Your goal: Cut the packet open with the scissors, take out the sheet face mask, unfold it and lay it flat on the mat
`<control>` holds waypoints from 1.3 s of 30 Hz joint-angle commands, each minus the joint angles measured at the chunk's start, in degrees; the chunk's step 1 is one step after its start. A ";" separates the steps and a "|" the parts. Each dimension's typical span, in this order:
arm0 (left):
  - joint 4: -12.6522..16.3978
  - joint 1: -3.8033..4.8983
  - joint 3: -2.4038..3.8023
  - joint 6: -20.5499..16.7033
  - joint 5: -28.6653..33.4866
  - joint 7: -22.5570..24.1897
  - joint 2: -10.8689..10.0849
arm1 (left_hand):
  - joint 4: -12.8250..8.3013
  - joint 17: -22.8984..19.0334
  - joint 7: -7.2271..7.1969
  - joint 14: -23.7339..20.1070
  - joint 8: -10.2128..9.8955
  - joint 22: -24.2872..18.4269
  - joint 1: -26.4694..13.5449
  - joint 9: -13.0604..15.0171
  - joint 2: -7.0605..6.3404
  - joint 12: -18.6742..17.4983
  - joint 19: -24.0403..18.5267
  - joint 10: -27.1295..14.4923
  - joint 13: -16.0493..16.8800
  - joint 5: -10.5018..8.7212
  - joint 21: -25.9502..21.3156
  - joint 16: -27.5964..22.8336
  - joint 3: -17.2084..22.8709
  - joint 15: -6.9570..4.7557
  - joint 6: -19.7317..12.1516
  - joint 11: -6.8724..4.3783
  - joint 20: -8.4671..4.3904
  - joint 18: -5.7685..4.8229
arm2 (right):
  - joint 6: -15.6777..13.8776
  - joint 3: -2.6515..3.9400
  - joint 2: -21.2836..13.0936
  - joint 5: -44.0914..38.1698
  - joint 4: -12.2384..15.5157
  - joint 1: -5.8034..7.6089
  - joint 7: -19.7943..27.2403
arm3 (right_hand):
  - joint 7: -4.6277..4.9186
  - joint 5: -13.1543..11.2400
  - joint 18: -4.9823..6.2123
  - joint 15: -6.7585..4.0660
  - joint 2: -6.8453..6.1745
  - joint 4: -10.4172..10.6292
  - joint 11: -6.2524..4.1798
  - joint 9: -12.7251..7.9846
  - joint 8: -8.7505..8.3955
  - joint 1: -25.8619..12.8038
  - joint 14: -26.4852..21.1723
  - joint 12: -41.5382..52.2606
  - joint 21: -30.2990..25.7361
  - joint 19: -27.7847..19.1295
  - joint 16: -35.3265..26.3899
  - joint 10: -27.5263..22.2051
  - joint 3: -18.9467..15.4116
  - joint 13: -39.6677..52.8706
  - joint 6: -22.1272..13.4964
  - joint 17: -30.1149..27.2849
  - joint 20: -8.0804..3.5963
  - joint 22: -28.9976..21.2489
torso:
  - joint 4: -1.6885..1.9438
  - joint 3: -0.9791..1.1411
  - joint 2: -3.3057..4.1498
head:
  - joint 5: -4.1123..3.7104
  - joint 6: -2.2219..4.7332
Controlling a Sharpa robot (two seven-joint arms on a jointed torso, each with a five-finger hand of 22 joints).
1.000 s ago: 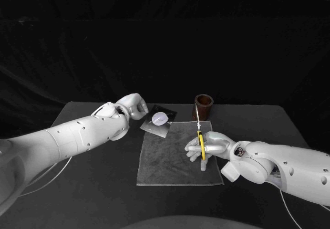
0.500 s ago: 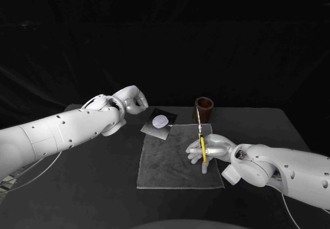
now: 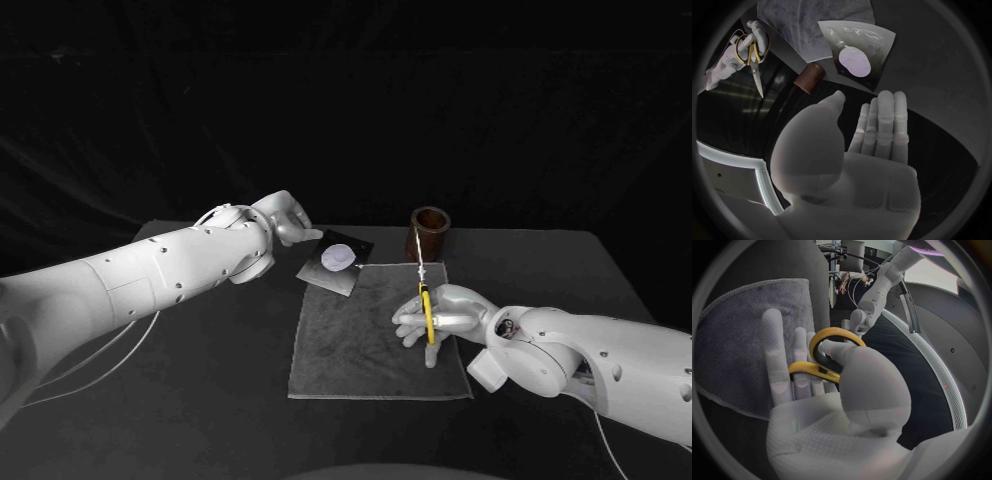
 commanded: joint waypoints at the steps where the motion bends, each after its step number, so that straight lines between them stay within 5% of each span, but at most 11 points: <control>1: -3.56 -0.60 -0.11 4.57 7.55 -4.91 1.94 | 1.20 0.88 0.22 4.93 -0.01 -0.98 1.54 0.26 2.64 0.91 4.71 -0.82 0.09 0.20 -0.63 1.00 -8.40 -0.10 0.09 -0.23 -0.49 0.63 | 0.06 0.06 0.08 -0.37 0.03 0.02 0.10 | 0.48 -0.09 3.63 -0.17 2.95 -0.04 0.10 0.07 -0.20 0.62 -0.25 0.01 -0.22 -0.41 0.19 2.23 0.29 0.07 -0.02 0.06 0.05 -0.05 | -0.04 0.00 0.08 | 0.03 -0.24; 5: -7.51 -1.11 -0.20 8.92 10.78 -6.25 4.52 | 1.49 2.90 -0.13 8.96 0.96 -0.28 2.52 0.78 4.65 2.67 8.15 0.73 0.70 0.08 1.14 4.16 -11.32 -0.95 2.40 -0.78 -1.41 0.70 | 0.08 0.07 0.16 -0.38 0.03 0.02 0.09 | 0.48 -0.09 3.63 -0.17 2.95 -0.04 0.10 0.07 -0.20 0.62 -0.25 0.01 -0.22 -0.41 0.19 2.23 0.29 0.07 -0.02 0.06 0.05 -0.05 | -0.02 0.00 0.13 | -0.06 -0.50; 16: -15.56 -1.43 -0.23 18.22 10.60 -10.21 9.84 | 1.52 9.39 -0.33 10.71 0.48 0.90 2.49 0.69 4.90 3.22 8.65 -0.20 1.06 0.09 2.97 8.93 -13.65 -1.05 2.27 -0.89 -1.70 0.57 | 0.19 0.07 0.39 -0.38 0.03 0.04 -0.01 | 0.48 -0.09 3.63 -0.17 2.95 -0.04 0.10 0.07 -0.20 0.62 -0.25 0.01 -0.22 -0.41 0.19 2.23 0.29 0.07 -0.02 0.06 0.05 -0.05 | 0.02 0.08 0.05 | 0.20 -0.96; 21: -16.95 -1.44 -0.24 20.09 10.10 -11.14 10.91 | 1.46 17.42 -0.97 12.61 1.12 2.82 3.02 1.05 6.13 4.78 8.46 0.10 2.02 0.09 5.33 14.30 -15.27 -1.40 3.84 -1.39 -1.95 0.52 | 0.21 0.07 0.42 -0.37 0.07 0.05 -0.03 | 0.48 -0.09 3.63 -0.17 2.95 -0.04 0.10 0.07 -0.20 0.62 -0.25 0.01 -0.22 -0.41 0.19 2.23 0.29 0.07 -0.02 0.06 0.05 -0.05 | 0.07 0.02 0.01 | 0.10 -1.12; 32: -18.14 -1.45 -0.24 21.56 9.48 -11.56 11.49 | 1.42 19.08 -0.43 12.34 0.41 5.16 3.72 0.83 6.91 4.80 8.35 -1.70 2.26 0.08 7.42 15.84 -15.87 -1.01 2.95 -0.89 -1.75 0.25 | 0.29 0.08 0.40 -0.37 0.17 0.06 -0.05 | 0.49 -0.09 3.63 -0.16 2.96 -0.09 0.10 0.09 -0.22 0.57 -0.26 0.00 -0.37 -0.43 0.17 2.23 0.30 0.08 -0.02 0.14 0.07 -0.15 | 0.11 -0.05 0.04 | 0.04 -1.30; 39: -18.02 -1.46 -0.25 23.74 9.40 -11.45 11.83 | 0.73 21.02 -1.75 13.02 1.50 10.03 9.68 1.25 7.64 5.91 9.43 -0.74 2.84 0.09 10.97 17.80 -14.71 -1.71 5.67 -1.87 -1.90 -0.23 | 0.32 0.08 0.43 -0.37 0.18 0.06 -0.05 | 0.49 -0.09 3.63 -0.16 2.96 -0.09 0.10 0.09 -0.22 0.57 -0.26 0.00 -0.37 -0.43 0.17 2.23 0.30 0.08 -0.02 0.14 0.07 -0.15 | 0.11 -0.05 0.02 | 0.12 -1.44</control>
